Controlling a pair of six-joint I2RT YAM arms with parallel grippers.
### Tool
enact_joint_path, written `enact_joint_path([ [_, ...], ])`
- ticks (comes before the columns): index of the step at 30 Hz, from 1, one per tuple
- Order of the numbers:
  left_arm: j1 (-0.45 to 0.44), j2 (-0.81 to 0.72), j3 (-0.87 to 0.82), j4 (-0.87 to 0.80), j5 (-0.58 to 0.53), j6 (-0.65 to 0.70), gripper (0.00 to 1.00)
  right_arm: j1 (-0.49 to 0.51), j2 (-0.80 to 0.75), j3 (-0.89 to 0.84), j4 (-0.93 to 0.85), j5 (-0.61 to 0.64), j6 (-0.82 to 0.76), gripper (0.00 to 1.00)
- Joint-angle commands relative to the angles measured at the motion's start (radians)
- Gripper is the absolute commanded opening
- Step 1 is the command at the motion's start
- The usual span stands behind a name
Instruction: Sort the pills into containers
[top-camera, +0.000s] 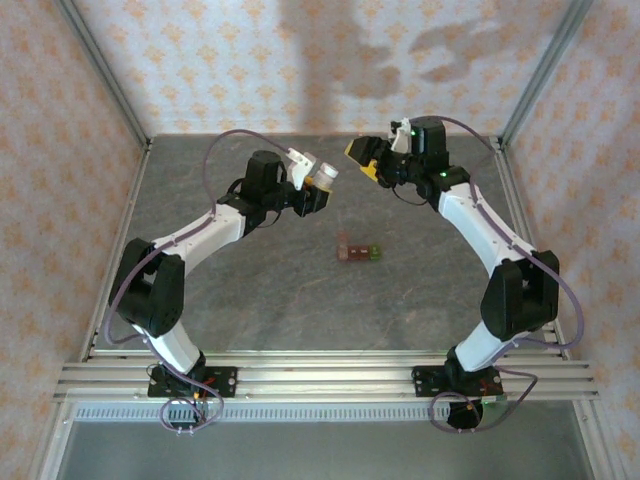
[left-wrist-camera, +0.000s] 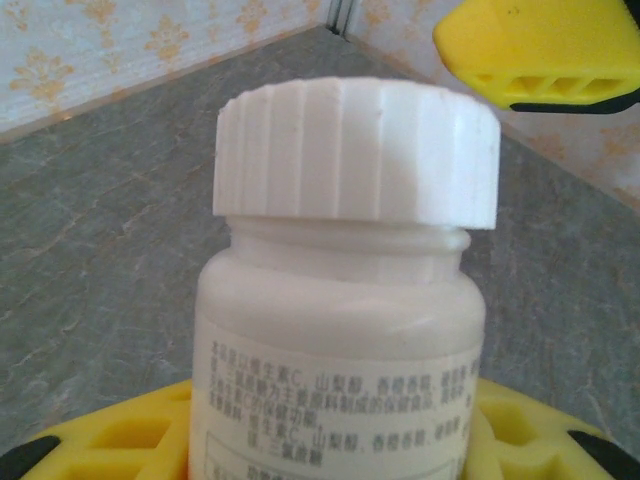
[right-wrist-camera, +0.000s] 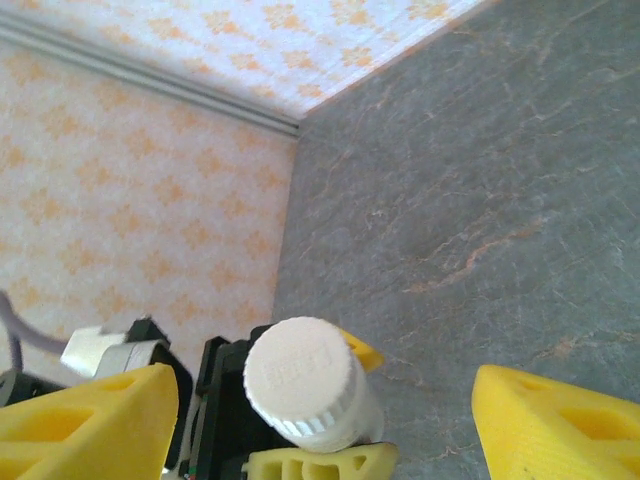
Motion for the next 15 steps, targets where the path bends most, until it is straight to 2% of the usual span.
enact_joint_path([
  [1, -0.012, -0.042, 0.027, -0.028, -0.042, 0.051, 0.0, 0.023, -0.012, 0.005, -0.01, 0.072, 0.074, 0.77],
  [15, -0.048, -0.026, 0.05, -0.053, -0.057, 0.076, 0.0, 0.113, 0.068, 0.048, -0.021, 0.084, 0.069, 0.73],
])
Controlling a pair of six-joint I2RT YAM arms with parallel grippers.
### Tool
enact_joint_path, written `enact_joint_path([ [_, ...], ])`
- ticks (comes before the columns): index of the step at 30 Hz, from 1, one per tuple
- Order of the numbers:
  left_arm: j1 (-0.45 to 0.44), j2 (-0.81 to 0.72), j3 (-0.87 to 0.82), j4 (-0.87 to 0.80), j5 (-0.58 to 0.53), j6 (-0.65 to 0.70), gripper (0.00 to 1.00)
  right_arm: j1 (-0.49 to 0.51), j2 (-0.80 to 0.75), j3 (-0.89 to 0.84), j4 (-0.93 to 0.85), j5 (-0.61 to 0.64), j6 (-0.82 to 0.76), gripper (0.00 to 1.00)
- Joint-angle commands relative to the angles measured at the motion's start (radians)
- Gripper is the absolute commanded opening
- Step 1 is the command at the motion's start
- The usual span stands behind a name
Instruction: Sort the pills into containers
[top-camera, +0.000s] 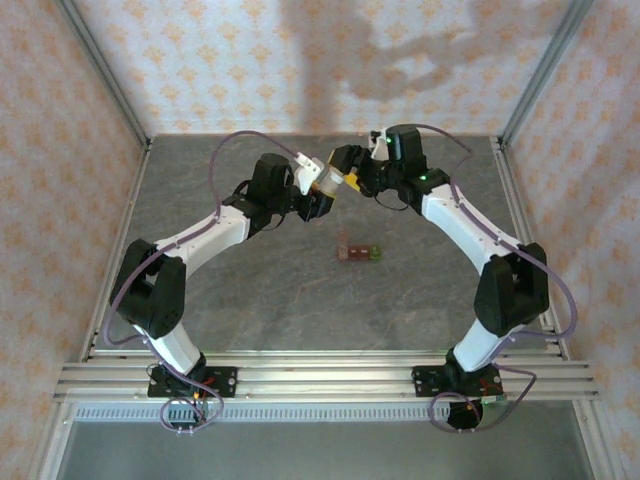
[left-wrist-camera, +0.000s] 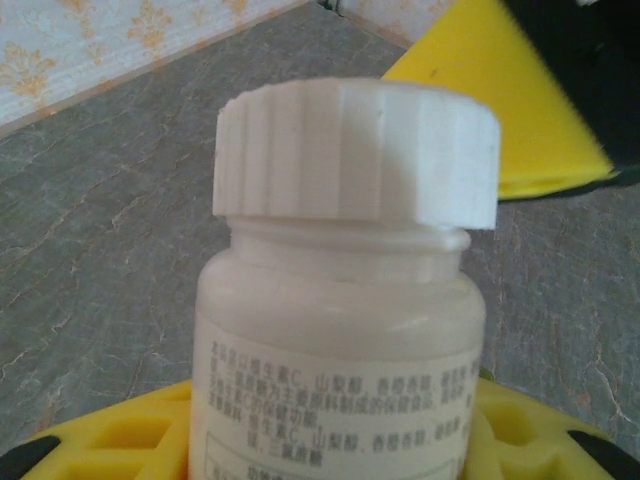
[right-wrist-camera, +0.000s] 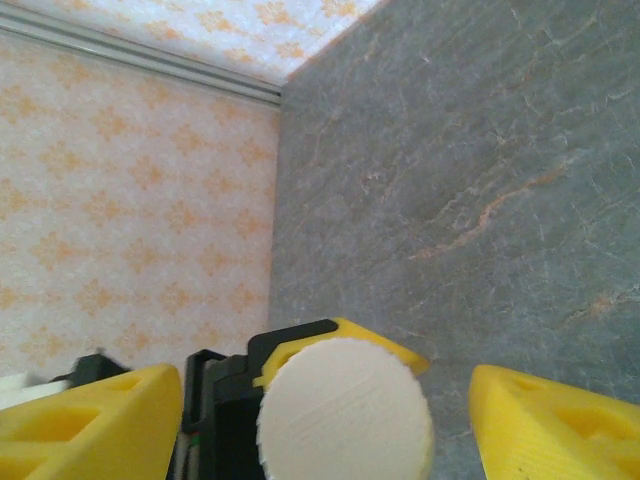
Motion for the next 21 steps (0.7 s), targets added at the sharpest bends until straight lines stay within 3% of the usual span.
enact_joint_path([
  [1, -0.004, -0.027, 0.04, -0.002, -0.018, 0.024, 0.0, 0.011, 0.016, 0.031, -0.007, 0.023, 0.01, 0.72],
  [5, -0.004, -0.031, 0.041, 0.006, -0.017, 0.021, 0.0, 0.014, 0.022, 0.02, 0.008, 0.02, 0.014, 0.64],
  [11, -0.004, -0.03, 0.04, 0.015, -0.017, 0.014, 0.0, 0.014, 0.028, 0.006, 0.03, 0.001, 0.018, 0.42],
  [17, -0.004, -0.024, 0.034, 0.044, -0.003, -0.013, 0.0, 0.014, 0.012, -0.018, 0.043, -0.018, -0.02, 0.38],
  [21, -0.003, -0.028, 0.035, 0.05, 0.038, -0.036, 0.0, 0.005, -0.005, -0.009, 0.037, -0.055, -0.16, 0.38],
])
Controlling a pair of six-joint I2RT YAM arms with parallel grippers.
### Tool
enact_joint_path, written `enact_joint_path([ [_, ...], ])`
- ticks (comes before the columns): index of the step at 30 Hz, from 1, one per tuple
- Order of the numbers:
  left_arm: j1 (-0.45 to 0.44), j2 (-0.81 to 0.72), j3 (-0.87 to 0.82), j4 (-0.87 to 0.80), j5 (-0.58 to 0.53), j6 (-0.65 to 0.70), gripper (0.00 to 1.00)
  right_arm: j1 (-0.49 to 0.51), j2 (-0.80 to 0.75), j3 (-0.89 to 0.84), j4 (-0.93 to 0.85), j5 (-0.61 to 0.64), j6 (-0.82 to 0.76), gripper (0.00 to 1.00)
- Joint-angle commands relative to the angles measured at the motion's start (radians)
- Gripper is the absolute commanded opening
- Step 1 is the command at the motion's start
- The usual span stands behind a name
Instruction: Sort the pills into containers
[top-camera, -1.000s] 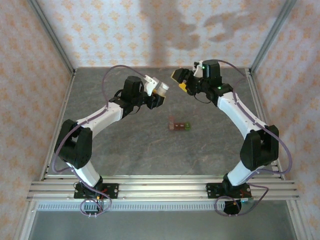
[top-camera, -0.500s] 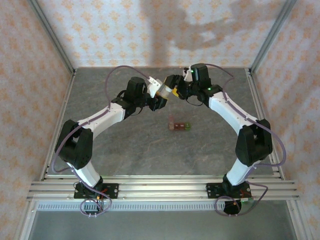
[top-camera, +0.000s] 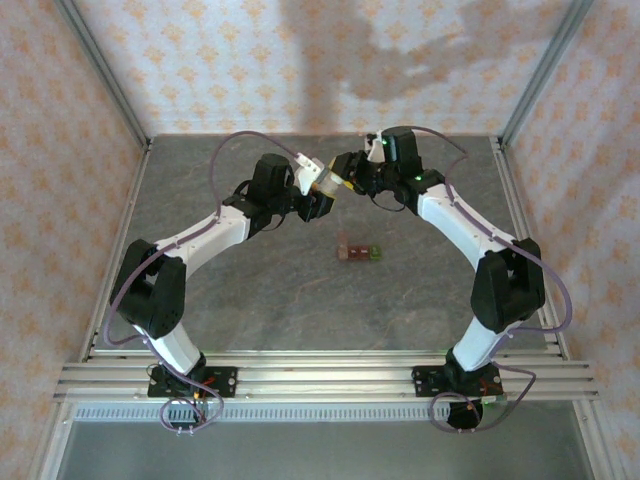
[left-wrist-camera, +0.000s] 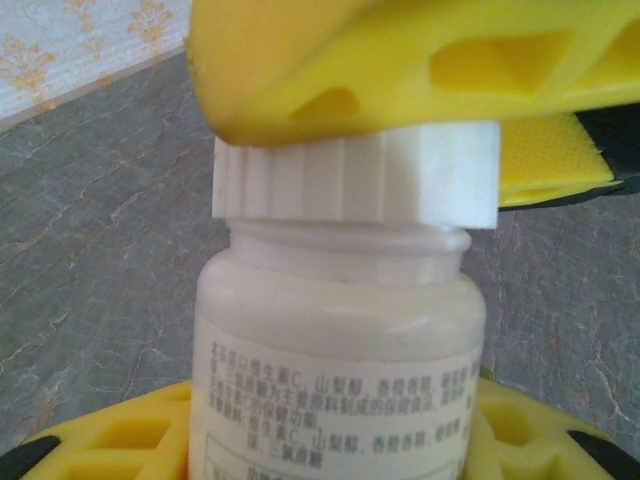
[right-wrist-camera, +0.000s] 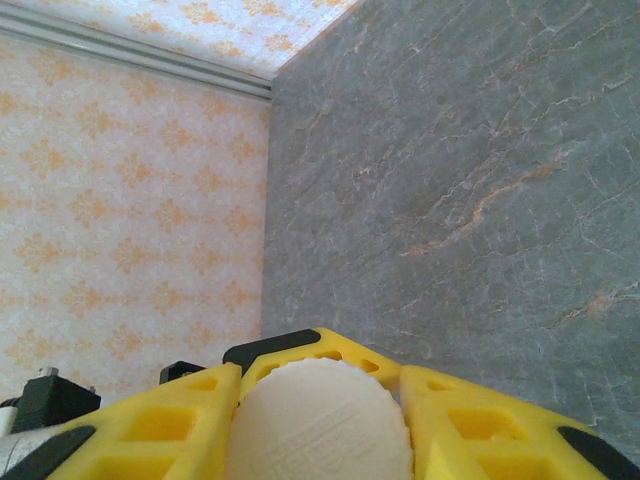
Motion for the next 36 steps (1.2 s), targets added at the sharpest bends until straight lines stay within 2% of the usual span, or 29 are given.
enact_joint_path([
  [1, 0.0, -0.029, 0.036, 0.056, 0.053, -0.031, 0.0, -0.008, -0.028, -0.002, 0.019, -0.072, -0.172, 0.38],
  [4, 0.008, -0.036, 0.035, 0.062, 0.121, -0.063, 0.0, -0.029, -0.038, -0.006, 0.029, -0.156, -0.318, 0.41],
  [7, 0.012, -0.036, 0.031, 0.087, 0.18, -0.104, 0.0, -0.049, -0.032, 0.006, 0.012, -0.203, -0.382, 0.46],
  [13, 0.015, -0.032, 0.028, 0.091, 0.179, -0.111, 0.0, -0.085, -0.054, -0.02, 0.093, -0.197, -0.265, 0.63],
  [15, 0.014, -0.03, 0.029, 0.081, 0.169, -0.1, 0.0, -0.096, -0.079, -0.04, 0.106, -0.18, -0.232, 0.72],
  [17, 0.014, -0.03, 0.03, 0.073, 0.159, -0.089, 0.0, -0.103, -0.107, -0.061, 0.109, -0.156, -0.206, 0.76],
  [26, 0.015, -0.025, 0.033, 0.053, 0.095, -0.047, 0.0, -0.093, -0.133, -0.107, 0.087, -0.049, -0.055, 0.77],
  [36, 0.013, -0.014, 0.044, 0.059, 0.096, -0.052, 0.0, -0.036, -0.101, -0.096, 0.096, -0.012, -0.039, 0.77],
])
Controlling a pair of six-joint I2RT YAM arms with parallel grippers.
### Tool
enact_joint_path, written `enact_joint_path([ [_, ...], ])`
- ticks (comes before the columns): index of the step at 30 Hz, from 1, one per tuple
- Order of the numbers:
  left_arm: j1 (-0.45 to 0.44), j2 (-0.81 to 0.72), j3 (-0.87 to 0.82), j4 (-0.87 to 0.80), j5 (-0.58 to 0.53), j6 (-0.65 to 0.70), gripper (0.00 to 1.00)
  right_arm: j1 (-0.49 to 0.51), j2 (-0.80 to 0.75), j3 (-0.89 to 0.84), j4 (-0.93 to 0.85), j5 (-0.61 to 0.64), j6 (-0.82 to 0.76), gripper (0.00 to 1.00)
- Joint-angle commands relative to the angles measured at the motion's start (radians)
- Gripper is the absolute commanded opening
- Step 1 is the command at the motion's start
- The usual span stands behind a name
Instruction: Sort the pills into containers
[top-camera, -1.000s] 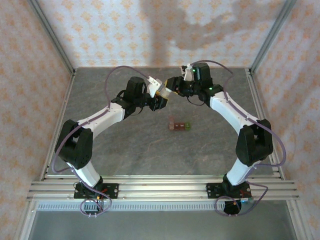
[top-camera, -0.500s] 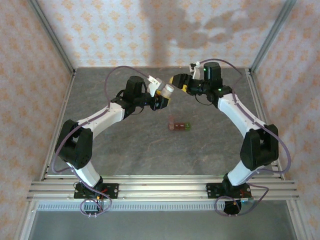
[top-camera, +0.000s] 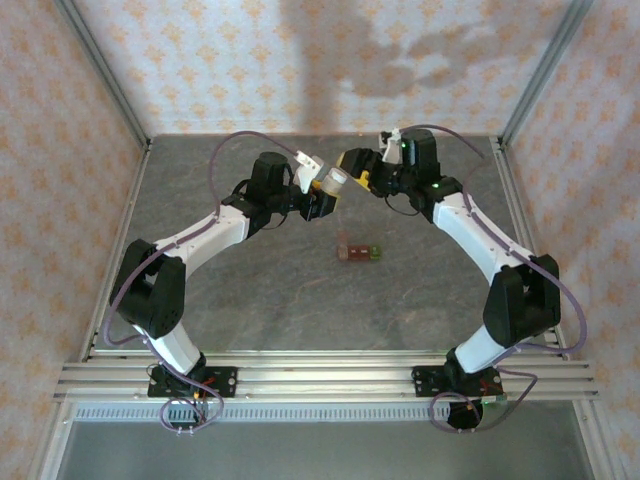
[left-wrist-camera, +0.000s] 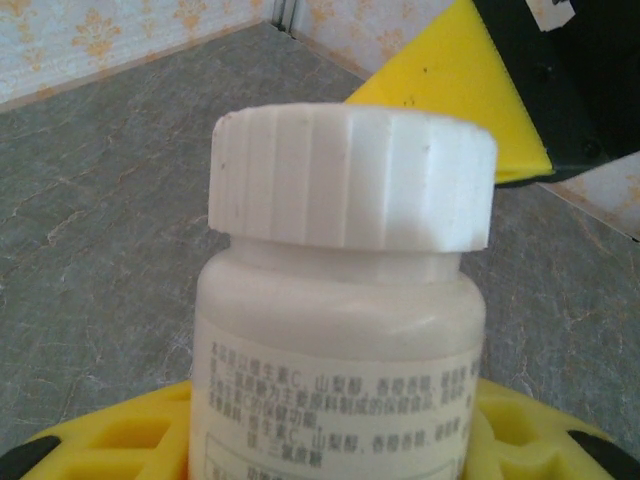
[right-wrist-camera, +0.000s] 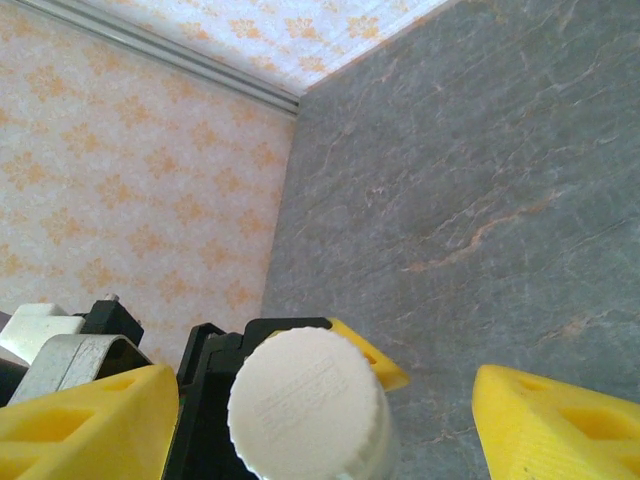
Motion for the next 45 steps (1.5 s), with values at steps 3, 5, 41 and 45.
enact_joint_path([
  [3, 0.003, -0.014, 0.045, 0.016, -0.012, 0.015, 0.0, 0.028, 0.023, 0.014, 0.042, 0.023, 0.019, 0.76],
  [5, 0.003, -0.013, 0.045, 0.016, -0.012, 0.016, 0.0, 0.038, 0.034, 0.023, 0.045, 0.024, 0.02, 0.75],
  [41, 0.005, -0.013, 0.025, 0.061, 0.038, -0.037, 0.0, 0.024, 0.043, 0.023, 0.103, -0.037, -0.093, 0.28],
  [45, 0.016, -0.013, 0.015, 0.1, 0.13, -0.095, 0.0, -0.037, 0.009, 0.0, 0.139, -0.16, -0.247, 0.28],
])
